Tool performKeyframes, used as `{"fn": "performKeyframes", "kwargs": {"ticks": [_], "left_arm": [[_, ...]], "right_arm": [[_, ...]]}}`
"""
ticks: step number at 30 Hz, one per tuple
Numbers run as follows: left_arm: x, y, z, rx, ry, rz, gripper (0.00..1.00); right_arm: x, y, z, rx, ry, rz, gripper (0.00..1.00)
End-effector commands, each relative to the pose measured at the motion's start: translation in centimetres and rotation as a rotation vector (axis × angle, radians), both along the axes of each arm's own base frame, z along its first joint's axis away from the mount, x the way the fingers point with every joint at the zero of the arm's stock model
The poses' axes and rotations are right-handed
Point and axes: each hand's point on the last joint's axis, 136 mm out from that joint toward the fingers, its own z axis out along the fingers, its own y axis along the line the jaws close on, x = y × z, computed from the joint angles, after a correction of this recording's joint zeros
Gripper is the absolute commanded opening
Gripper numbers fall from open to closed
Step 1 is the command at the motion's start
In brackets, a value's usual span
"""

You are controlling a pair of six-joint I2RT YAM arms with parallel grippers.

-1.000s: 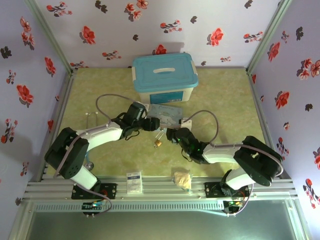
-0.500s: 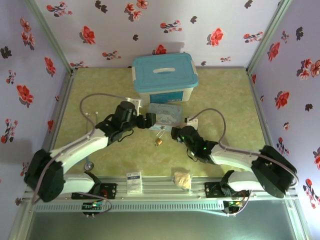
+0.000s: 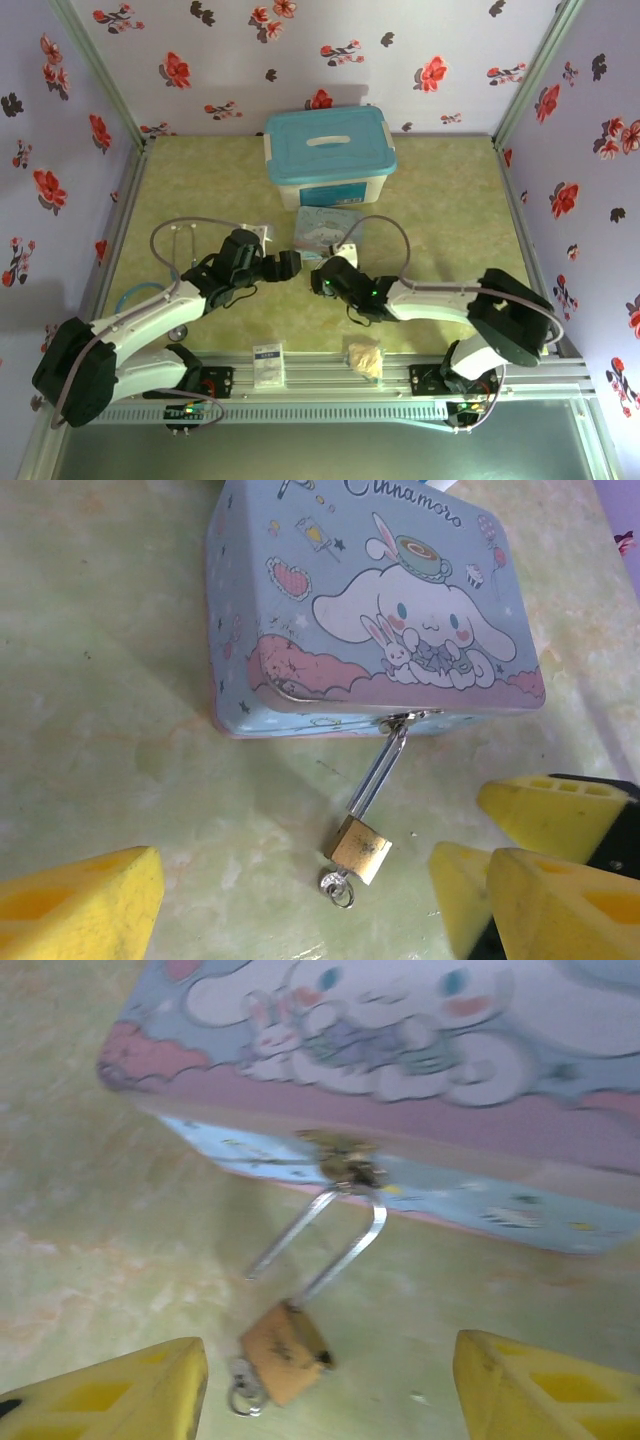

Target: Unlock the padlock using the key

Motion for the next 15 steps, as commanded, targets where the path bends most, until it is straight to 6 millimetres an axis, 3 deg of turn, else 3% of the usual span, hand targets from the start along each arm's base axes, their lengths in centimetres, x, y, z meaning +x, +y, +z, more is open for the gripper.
{"fn": "performKeyframes", "kwargs": {"ticks": [1, 8, 15], "left_arm": [[0.3, -0.3, 1.6, -0.063, -0.031, 0.008, 0.84], [0.1, -0.1, 1.4, -0.060, -0.030, 0.014, 0.84], [0.2, -0.1, 0.6, -0.051, -0.016, 0.014, 0.84]], "right_arm": [[-0.2, 0.7, -1.6, -0.008, 0.047, -0.009, 0.63], [0.0, 0.9, -3.8, -0.042, 0.073, -0.017, 0.58], [0.2, 1.8, -4.4, -0.037, 0.071, -0.004, 0.57]]}}
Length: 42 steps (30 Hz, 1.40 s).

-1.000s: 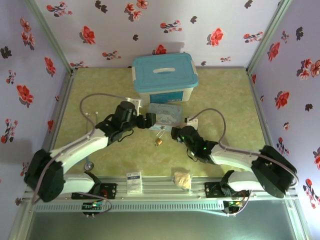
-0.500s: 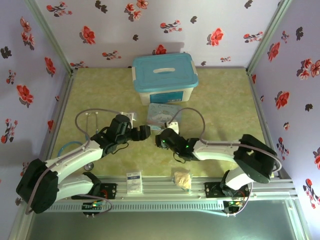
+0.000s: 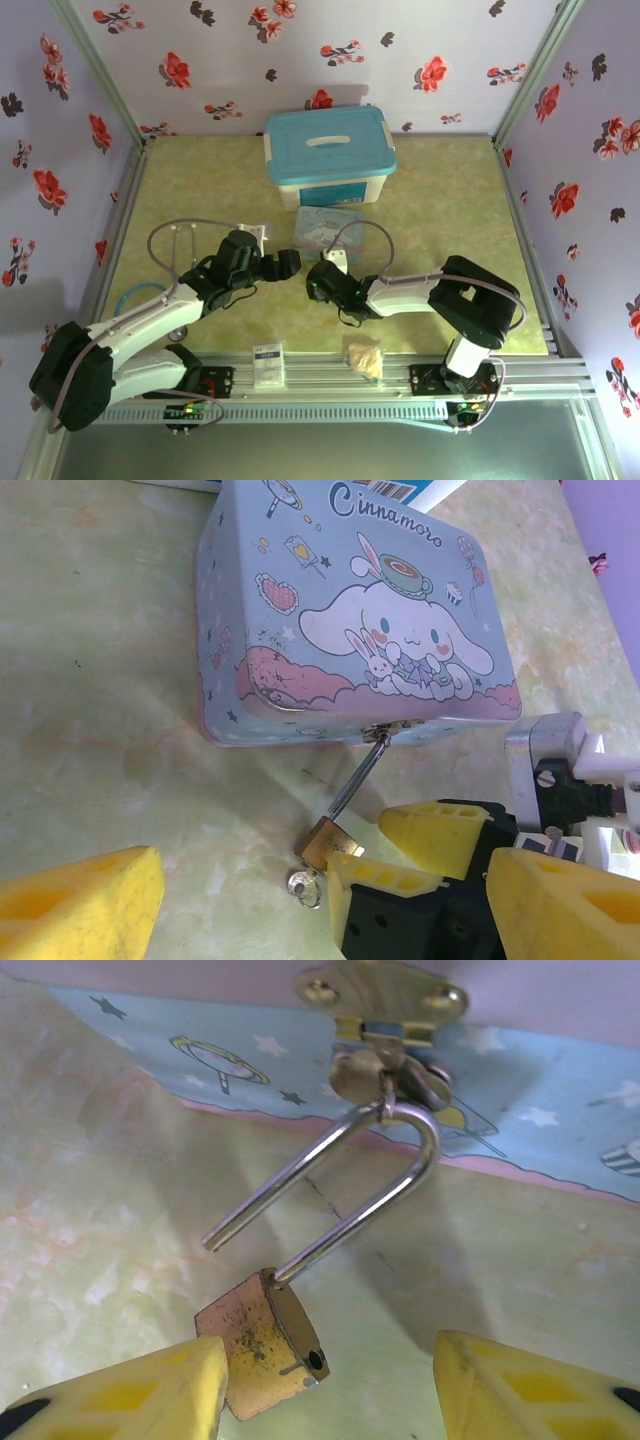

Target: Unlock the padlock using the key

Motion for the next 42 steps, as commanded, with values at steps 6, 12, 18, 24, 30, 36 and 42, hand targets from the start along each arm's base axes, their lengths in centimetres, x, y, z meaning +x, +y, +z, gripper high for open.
{"fn": "performKeyframes", "kwargs": {"ticks": [6, 12, 18, 24, 30, 36, 42], "left_arm": [[0.1, 0.3, 0.6, 0.038, -0.012, -0.013, 0.84], [0.2, 0.1, 0.4, 0.014, -0.008, -0.001, 0.84], [0.1, 0.0, -0.1, 0.003, 0.006, -0.003, 0.84], [-0.3, 0.2, -0.3, 0.000, 0.014, 0.001, 0.84], [-0.4, 0.3, -0.4, -0.005, 0.015, 0.004, 0.84], [-0.1, 0.1, -0.6, 0.003, 0.022, 0.004, 0.84], [1.2, 0.8, 0.2, 0.066, -0.007, 0.051, 0.84]], "right_arm": [[0.1, 0.7, 1.3, 0.047, -0.016, -0.023, 0.58], [0.3, 1.6, 1.1, 0.063, -0.013, -0.022, 0.67], [1.0, 0.8, -0.5, -0.039, -0.026, -0.042, 0.67], [0.3, -0.3, -2.4, -0.112, 0.012, -0.048, 0.60], [-0.7, -0.9, -2.8, -0.077, 0.041, -0.041, 0.54], [-1.1, -0.5, -2.9, 0.009, 0.056, -0.051, 0.42], [-1.7, -0.2, -2.0, 0.088, 0.072, -0.042, 0.36]]}}
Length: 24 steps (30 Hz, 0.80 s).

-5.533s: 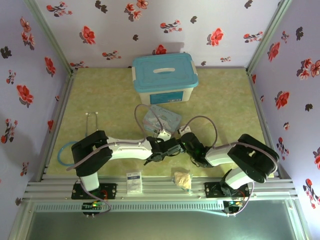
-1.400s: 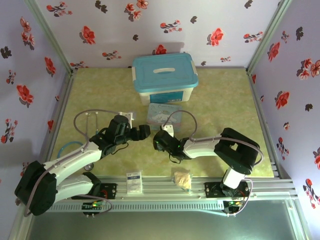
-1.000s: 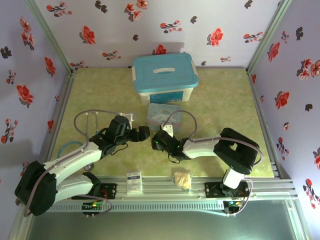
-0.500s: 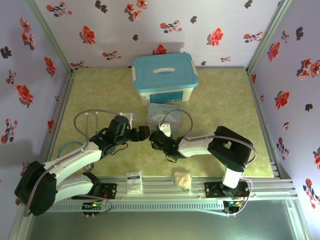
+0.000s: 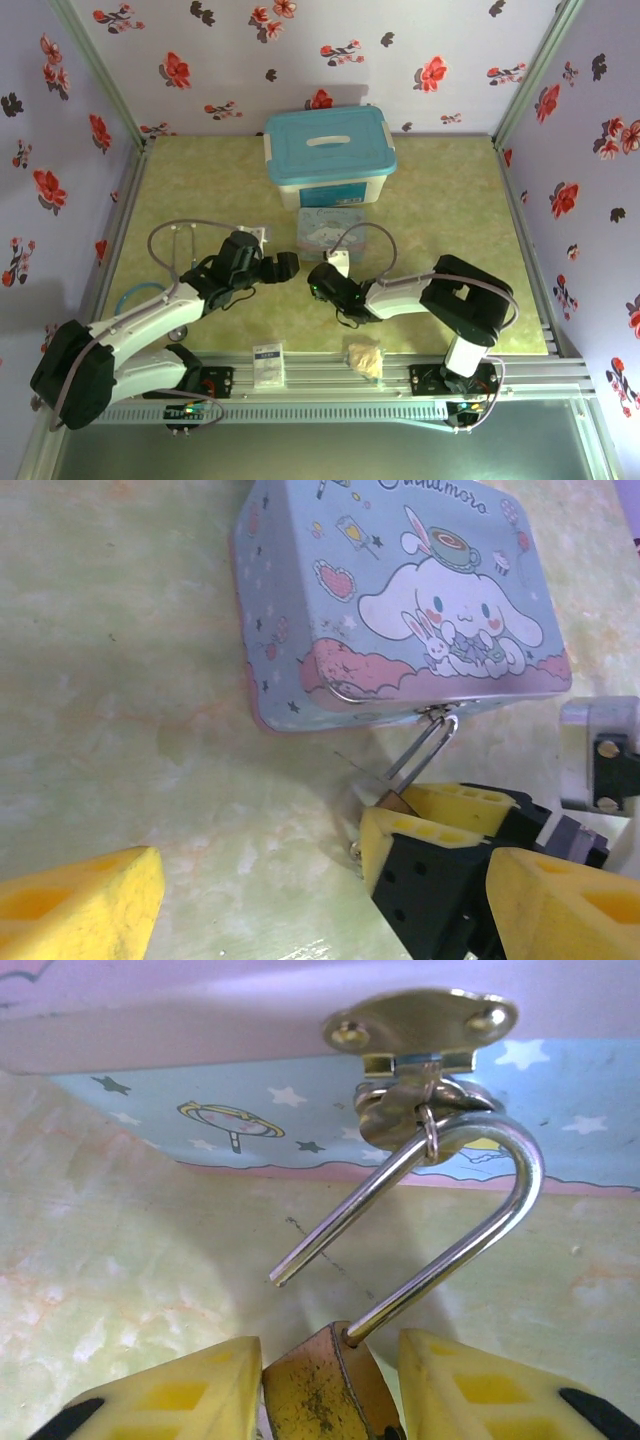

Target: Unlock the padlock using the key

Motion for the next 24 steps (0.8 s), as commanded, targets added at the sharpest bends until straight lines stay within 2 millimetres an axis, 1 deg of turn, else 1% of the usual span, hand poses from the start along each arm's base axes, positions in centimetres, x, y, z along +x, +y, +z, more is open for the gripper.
{"fn": "performKeyframes", "kwargs": {"ticks": [1, 3, 6, 10, 13, 15, 19, 24], "left_arm": [[1.5, -0.2, 1.3, 0.009, -0.042, 0.025, 0.84], [2.2, -0.7, 1.2, 0.021, -0.040, 0.017, 0.84], [3.2, -1.9, 1.6, 0.015, -0.048, 0.003, 0.84], [4.6, -2.9, 2.3, 0.018, -0.082, -0.008, 0.84], [6.0, -2.9, 1.5, 0.068, -0.093, 0.005, 0.84], [6.8, -3.1, 0.6, 0.092, -0.079, 0.010, 0.84], [7.4, -3.5, 0.4, 0.104, -0.065, 0.012, 0.84], [8.6, -3.3, -0.5, 0.161, -0.073, 0.035, 0.84]], "right_arm": [[-2.4, 0.1, -1.4, 0.048, 0.107, 0.048, 0.36], [-2.5, 0.3, -1.2, 0.074, 0.113, 0.050, 0.35], [-2.7, 0.1, -1.0, 0.091, 0.117, 0.049, 0.29], [-3.0, -0.2, -0.9, 0.108, 0.120, 0.047, 0.29], [-3.1, -0.5, -0.7, 0.138, 0.120, 0.036, 0.29], [-3.1, -0.5, -0.6, 0.161, 0.122, 0.033, 0.29], [-2.8, -1.0, -0.4, 0.171, 0.116, 0.007, 0.28], [-2.5, -1.2, -0.7, 0.217, 0.111, -0.031, 0.25]]}}
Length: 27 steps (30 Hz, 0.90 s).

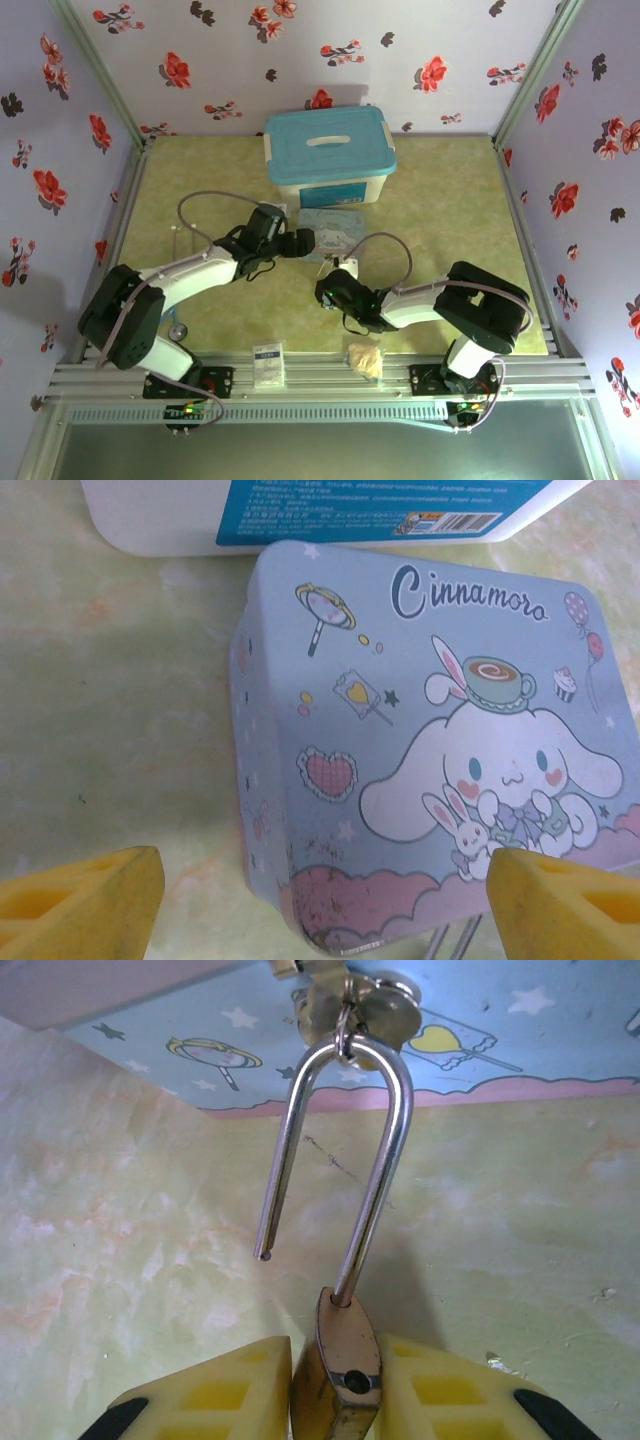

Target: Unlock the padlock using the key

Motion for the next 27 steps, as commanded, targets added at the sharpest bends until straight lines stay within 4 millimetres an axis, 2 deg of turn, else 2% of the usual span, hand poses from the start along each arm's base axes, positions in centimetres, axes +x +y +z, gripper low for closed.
{"fn": "performKeyframes", "kwargs": {"ticks": [1, 7, 11, 13, 27], "left_arm": [[1.7, 0.1, 0.5, 0.046, -0.051, 0.019, 0.84], [2.9, -0.6, 0.1, 0.059, -0.069, 0.015, 0.84], [3.3, -1.0, -1.2, 0.086, -0.045, 0.008, 0.82], [3.2, -0.9, -1.9, 0.086, -0.028, 0.015, 0.81], [1.3, -0.2, -5.2, 0.091, 0.038, 0.014, 0.76]], "right_arm": [[-0.2, -0.9, -0.8, 0.038, 0.026, -0.042, 0.21], [0.0, -1.4, -0.7, 0.091, 0.009, -0.083, 0.19], [0.1, -1.8, -0.7, 0.126, 0.005, -0.113, 0.16], [0.1, -2.4, -1.0, 0.146, 0.012, -0.155, 0.11], [1.9, -2.1, -1.5, 0.399, 0.008, -0.345, 0.03]]}}
